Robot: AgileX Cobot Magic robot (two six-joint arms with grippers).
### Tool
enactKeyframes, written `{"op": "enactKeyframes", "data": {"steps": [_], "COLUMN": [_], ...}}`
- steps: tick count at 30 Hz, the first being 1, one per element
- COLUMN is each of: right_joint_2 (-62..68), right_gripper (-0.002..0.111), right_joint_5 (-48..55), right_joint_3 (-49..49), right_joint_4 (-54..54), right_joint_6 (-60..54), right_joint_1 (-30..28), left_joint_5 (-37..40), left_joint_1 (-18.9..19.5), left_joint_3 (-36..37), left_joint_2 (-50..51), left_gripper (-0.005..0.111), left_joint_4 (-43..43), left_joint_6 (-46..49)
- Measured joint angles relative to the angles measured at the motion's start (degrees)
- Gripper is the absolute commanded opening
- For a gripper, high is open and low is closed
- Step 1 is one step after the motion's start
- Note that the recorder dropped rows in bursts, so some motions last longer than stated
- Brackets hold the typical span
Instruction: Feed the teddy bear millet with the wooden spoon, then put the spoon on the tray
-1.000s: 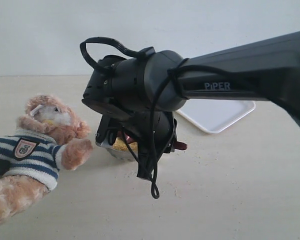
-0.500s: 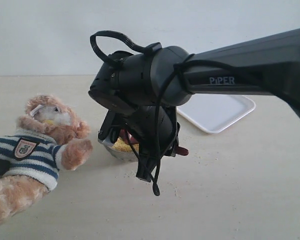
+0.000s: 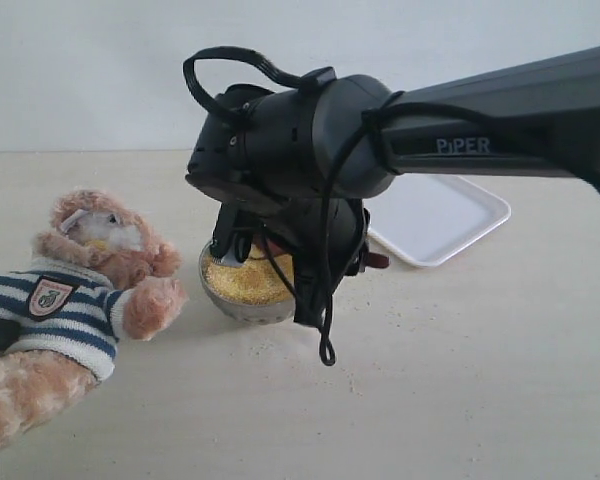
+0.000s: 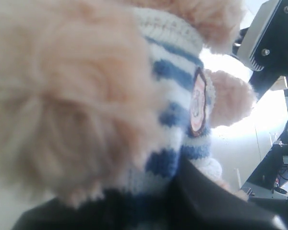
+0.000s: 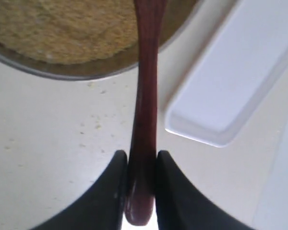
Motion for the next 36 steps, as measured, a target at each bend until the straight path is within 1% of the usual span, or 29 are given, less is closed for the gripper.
{"op": "enactKeyframes", "data": {"steps": [3, 7, 12, 14, 23, 36], "right_joint_2": [-0.08, -0.08, 1.03, 2.15, 4.09, 3.99], "right_gripper": [0.011, 0.011, 0.011, 0.011, 0.011, 0.011], "right_joint_5": [0.11, 0.11, 0.11, 0.11, -0.01, -0.01], "right_joint_3": [0.00, 0.00, 0.00, 0.00, 0.00, 0.00], "right_joint_4": [-4.57, -8.10, -10.08, -10.46, -10.46, -1.88], "right_joint_6": [-0.65, -0.88, -1.15, -1.42, -1.45, -2.79], "right_joint_1": [-0.18, -0.39, -0.29, 0.57, 2.33, 2.86], "left_joint_5": [0.00, 0.00, 0.00, 0.00, 0.00, 0.00], "left_joint_1": [0.00, 0.00, 0.00, 0.00, 0.00, 0.00], "left_joint_3": [0.00, 0.00, 0.00, 0.00, 0.00, 0.00], "left_joint_2": [0.00, 0.00, 0.00, 0.00, 0.00, 0.00], "left_gripper": [0.007, 0.007, 0.007, 0.007, 0.007, 0.007], "left_joint_4": [0.00, 0.00, 0.00, 0.00, 0.00, 0.00], "left_joint_6": [0.00, 0.00, 0.00, 0.00, 0.00, 0.00]}}
